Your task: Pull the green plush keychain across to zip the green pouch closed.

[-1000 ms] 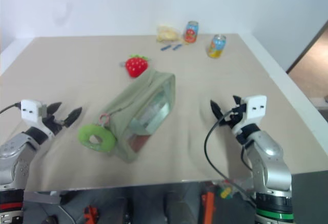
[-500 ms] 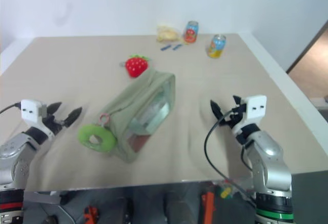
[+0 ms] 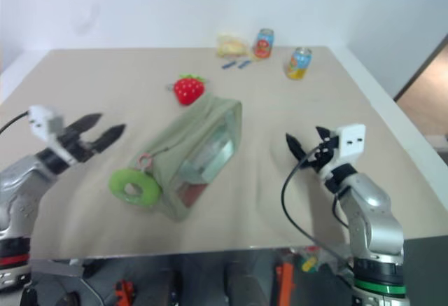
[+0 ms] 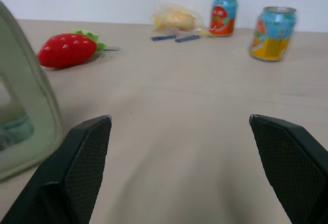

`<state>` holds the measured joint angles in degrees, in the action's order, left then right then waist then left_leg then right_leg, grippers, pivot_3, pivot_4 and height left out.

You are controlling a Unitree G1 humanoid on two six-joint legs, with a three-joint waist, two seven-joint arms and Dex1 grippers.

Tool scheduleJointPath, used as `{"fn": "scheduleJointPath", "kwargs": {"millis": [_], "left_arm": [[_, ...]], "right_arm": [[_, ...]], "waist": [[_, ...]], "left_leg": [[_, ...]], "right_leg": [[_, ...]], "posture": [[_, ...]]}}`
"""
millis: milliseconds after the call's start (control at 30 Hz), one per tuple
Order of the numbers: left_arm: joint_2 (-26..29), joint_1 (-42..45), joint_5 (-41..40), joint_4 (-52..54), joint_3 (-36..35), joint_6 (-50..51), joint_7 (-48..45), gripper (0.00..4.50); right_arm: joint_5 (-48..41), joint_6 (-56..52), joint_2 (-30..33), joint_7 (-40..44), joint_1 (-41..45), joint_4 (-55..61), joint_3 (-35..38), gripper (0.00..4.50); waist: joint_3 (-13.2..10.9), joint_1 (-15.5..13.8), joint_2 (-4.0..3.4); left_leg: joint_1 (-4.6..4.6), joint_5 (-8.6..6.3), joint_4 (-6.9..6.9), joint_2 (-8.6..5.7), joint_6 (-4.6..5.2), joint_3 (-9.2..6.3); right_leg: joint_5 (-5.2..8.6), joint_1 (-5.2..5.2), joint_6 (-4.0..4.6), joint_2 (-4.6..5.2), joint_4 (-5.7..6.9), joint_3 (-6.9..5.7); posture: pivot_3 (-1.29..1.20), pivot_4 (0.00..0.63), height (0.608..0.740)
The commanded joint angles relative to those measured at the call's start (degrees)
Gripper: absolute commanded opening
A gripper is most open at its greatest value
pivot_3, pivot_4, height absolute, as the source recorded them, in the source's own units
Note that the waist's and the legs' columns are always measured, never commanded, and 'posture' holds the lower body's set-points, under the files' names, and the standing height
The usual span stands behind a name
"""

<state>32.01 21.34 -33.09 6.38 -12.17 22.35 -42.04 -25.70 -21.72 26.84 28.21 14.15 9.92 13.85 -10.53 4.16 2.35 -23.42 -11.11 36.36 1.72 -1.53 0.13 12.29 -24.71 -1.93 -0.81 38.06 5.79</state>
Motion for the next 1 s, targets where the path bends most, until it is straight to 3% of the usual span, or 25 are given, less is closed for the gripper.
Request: {"fn": "scheduleJointPath", "kwargs": {"millis": [33, 333, 600, 767, 1000], "left_arm": [[1.43, 0.41, -2.04, 3.52, -0.24, 0.18, -3.41, 4.45], [14.07, 8.09, -22.89, 9.47, -6.58, 17.85, -12.16, 4.45], [17.20, 5.88, -24.28, 14.98, -4.89, 21.19, -14.85, 4.45], [18.44, 4.83, -23.69, 16.88, -4.02, 20.86, -16.37, 4.45], [18.05, 4.81, -25.86, 19.94, -5.04, 22.10, -13.36, 4.45]], "right_arm": [[-1.65, 0.61, 2.77, 5.14, 0.13, 2.00, 0.04, 4.47], [-5.63, -2.70, 13.97, 22.09, 12.84, -6.60, -1.50, 4.47], [-2.35, -0.39, 15.17, 35.70, 27.92, -15.55, -10.39, 4.47], [3.58, 9.47, 12.27, 44.68, 39.38, -28.22, -16.62, 4.47], [9.67, 23.85, 8.63, 55.52, 50.47, -48.42, -19.91, 4.47]], "waist": [[0.00, 0.23, 0.00], [-0.13, 0.47, -0.04], [-0.19, 0.76, -0.09], [-0.22, 0.91, -0.09], [-0.22, 0.67, -0.09]], "left_leg": [[0.03, 0.00, 0.00, 0.00, 0.00, 0.01], [-0.21, -0.01, -0.03, 0.11, 0.02, -0.05], [-0.25, -0.02, -0.04, 0.10, 0.02, -0.06], [-0.25, -0.02, -0.03, 0.13, 0.03, -0.12], [-0.45, -0.02, -0.03, 0.04, 0.02, -0.14]], "right_leg": [[0.00, 0.07, -0.01, 0.00, -0.04, 0.01], [-0.07, -0.27, -0.18, -0.15, 0.04, -0.03], [-0.04, -0.31, -0.18, -0.14, 0.03, -0.03], [-0.05, -0.32, -0.16, -0.16, 0.04, -0.14], [-0.03, -0.41, -0.19, -0.03, 0.02, -0.16]], "posture": [[0.00, 0.150, 0.740], [0.00, 0.150, 0.740], [0.00, 0.150, 0.740], [0.00, 0.150, 0.740], [0.00, 0.150, 0.740]]}}
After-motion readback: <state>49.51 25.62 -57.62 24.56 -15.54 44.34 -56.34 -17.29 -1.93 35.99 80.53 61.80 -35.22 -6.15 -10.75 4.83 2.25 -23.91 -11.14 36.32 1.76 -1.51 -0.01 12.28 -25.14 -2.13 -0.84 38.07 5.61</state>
